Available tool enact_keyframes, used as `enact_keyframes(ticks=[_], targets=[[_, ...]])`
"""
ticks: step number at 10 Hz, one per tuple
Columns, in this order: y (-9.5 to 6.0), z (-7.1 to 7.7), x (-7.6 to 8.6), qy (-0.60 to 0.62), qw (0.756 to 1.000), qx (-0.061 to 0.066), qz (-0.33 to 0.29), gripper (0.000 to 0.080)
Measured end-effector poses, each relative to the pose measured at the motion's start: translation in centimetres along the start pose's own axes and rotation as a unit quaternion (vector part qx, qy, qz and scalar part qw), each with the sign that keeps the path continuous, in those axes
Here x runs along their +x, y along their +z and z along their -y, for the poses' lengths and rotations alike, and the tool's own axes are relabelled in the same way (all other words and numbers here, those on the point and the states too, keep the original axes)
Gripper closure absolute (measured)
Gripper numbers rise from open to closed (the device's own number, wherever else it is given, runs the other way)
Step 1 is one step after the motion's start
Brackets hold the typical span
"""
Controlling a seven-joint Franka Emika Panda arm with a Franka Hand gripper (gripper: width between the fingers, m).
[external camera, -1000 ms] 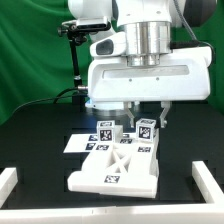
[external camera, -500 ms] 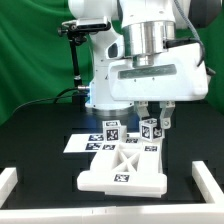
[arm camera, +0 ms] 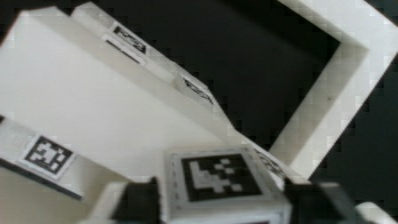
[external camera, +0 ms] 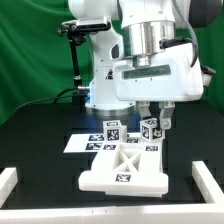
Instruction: Assemble chair
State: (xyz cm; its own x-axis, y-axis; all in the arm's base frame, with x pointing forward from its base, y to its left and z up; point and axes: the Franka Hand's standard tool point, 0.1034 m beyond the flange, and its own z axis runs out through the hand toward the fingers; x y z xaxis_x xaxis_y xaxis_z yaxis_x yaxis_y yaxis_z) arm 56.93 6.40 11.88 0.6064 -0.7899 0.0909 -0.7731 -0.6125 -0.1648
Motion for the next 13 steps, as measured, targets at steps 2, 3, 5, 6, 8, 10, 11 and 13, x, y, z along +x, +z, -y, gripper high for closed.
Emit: enact_keyframes(ticks=[2, 3, 5, 6, 8, 10, 11, 13], targets=[[0.0, 0.7, -0.5, -0.179, 0.983, -0.026, 0.012, 0.0182], [0.1, 0.6, -0.8, -0.221, 0.975, -0.03, 0.017, 0.0182], [0.1, 0.6, -0.6, -0.27, 0.962, -0.029, 0.017, 0.0151], [0.1, 0.6, -0.6, -0.304, 0.952, -0.028, 0.018, 0.0151], [0.1, 0.1, -0.1, -0.379, 0.924, -0.031, 0.027, 0.0151], [0.0, -0.1, 0.6, -0.475, 0.879, -0.031, 0.026, 0.0151], [0.1, -0.4, 1.1, -0.512, 0.858, -0.031, 0.027, 0.0151], [0.0, -0.2, 1.5, -0.544, 0.839, -0.025, 0.009, 0.0151]])
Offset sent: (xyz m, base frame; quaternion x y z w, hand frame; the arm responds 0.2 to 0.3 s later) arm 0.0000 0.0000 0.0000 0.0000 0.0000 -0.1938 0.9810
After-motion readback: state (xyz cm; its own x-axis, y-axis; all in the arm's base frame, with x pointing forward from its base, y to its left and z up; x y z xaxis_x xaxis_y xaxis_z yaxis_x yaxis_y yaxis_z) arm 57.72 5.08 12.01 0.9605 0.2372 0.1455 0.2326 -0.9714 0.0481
